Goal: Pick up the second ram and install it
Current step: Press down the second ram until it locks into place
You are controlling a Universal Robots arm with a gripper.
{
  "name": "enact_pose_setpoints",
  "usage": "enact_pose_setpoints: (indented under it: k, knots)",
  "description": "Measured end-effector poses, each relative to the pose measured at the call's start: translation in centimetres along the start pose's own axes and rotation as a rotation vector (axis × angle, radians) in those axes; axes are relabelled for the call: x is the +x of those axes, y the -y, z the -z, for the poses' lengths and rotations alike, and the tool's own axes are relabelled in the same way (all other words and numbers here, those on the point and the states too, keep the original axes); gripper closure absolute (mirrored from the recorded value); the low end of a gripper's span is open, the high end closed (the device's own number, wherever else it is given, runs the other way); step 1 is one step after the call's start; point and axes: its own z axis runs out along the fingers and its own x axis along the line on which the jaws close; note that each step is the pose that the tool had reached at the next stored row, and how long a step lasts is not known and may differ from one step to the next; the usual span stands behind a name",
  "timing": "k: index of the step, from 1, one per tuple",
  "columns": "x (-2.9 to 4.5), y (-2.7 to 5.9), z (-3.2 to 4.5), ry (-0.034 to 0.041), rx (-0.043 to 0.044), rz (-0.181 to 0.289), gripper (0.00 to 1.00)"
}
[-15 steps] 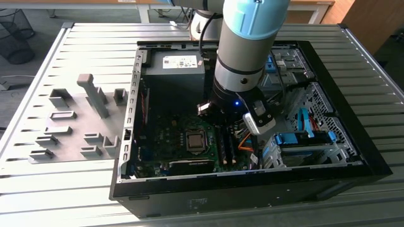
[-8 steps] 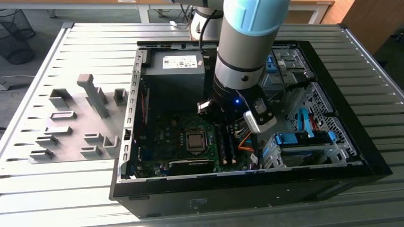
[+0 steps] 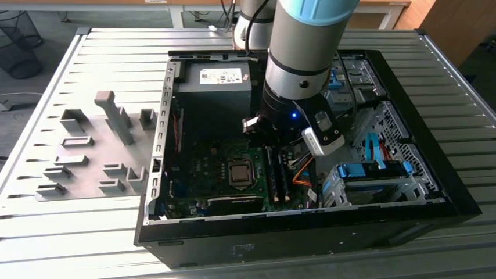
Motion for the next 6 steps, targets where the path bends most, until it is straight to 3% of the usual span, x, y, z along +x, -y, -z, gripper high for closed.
enact_pose_setpoints:
  k: [6]
  knots:
    - [0.0, 0.0, 0.06, 0.0, -0.0001, 0.0, 0.89]
